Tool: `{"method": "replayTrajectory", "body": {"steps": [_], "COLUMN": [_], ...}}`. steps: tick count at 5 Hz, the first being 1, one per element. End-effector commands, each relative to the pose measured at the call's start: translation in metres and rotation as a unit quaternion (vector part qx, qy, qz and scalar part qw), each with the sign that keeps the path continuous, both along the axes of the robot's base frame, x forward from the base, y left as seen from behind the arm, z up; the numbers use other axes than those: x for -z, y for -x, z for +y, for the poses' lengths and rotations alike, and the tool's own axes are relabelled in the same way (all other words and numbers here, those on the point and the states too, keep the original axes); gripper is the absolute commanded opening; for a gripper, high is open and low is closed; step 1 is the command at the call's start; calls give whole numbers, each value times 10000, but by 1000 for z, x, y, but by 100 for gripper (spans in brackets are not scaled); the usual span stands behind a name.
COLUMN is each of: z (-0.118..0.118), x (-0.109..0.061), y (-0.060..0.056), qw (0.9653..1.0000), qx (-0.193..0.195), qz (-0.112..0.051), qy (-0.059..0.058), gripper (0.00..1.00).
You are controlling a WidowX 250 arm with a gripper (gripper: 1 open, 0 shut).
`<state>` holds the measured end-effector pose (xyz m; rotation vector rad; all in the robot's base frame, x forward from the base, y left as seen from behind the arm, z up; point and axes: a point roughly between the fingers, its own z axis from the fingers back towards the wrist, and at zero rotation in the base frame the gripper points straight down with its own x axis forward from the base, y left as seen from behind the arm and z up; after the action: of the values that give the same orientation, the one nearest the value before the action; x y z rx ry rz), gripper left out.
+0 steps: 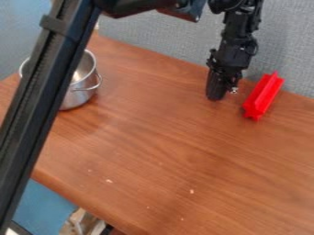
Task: Put the red object in the metal pot
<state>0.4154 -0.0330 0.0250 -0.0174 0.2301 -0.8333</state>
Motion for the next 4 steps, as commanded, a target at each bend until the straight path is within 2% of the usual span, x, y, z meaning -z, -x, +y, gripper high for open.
{"method": "replayTrajectory", "body": {"steps": [1, 3, 4], "z": [-1, -4, -6], "x": [-25, -38, -51], "y": [-2, 3, 9], "qw": [9995, 9990, 9984], "qx": [0, -33, -74], "qz": [-309, -435, -556], "qy": [36, 35, 31], "gripper": [0, 0, 0]}}
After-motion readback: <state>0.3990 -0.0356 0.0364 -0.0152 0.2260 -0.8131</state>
